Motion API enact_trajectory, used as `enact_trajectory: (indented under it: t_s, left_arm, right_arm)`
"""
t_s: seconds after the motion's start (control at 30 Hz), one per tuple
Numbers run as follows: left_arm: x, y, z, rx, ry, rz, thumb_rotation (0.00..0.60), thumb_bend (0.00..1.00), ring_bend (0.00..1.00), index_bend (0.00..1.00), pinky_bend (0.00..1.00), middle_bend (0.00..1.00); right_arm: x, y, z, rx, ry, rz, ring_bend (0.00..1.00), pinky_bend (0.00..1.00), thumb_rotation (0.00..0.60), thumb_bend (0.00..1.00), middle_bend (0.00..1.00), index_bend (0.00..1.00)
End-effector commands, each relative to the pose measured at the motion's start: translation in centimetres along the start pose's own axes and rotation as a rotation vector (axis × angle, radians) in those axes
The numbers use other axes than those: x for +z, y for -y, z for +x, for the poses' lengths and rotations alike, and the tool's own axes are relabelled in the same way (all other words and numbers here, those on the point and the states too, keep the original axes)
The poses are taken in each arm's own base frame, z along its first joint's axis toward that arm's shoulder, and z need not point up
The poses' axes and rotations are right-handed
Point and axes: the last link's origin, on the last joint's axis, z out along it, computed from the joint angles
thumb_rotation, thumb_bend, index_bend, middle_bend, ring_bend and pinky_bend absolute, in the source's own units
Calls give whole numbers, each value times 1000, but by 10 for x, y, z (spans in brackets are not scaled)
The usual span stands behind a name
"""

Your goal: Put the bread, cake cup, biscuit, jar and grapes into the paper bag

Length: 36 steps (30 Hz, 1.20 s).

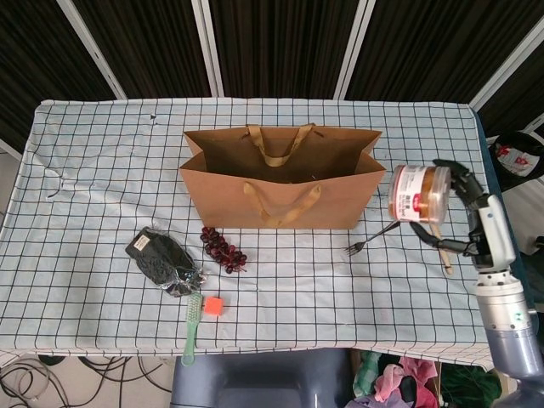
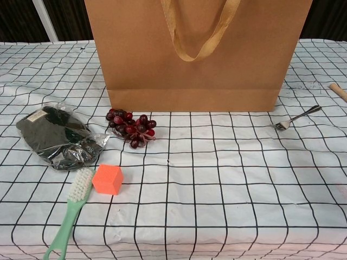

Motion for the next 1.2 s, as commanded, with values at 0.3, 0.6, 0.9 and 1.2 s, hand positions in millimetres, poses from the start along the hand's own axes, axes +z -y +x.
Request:
enact_trajectory:
  t_s: [0.3, 0.6, 0.9, 1.2]
  left_arm:
    - [1, 0, -1, 5, 3, 4, 600, 101, 0, 11, 55, 73]
    - [3, 2, -1, 3, 5, 11, 600, 101, 0, 11, 54, 73]
    - [1, 2, 1, -4, 1, 4, 600, 101, 0, 11, 54, 73]
    - [1, 2, 1, -1, -2, 11, 600, 101, 0, 11, 54, 72]
  right_arm:
    - [76, 22, -43, -119, 108, -1, 335, 222, 600, 315, 316, 432]
    - [117, 23, -96, -238, 182, -32, 334, 223, 600, 315, 316, 432]
    - [129, 8, -133, -350, 299, -134, 244, 221, 600, 273, 222, 368]
    - [140, 2, -140, -535, 388, -157, 65, 202, 600, 120, 0, 105]
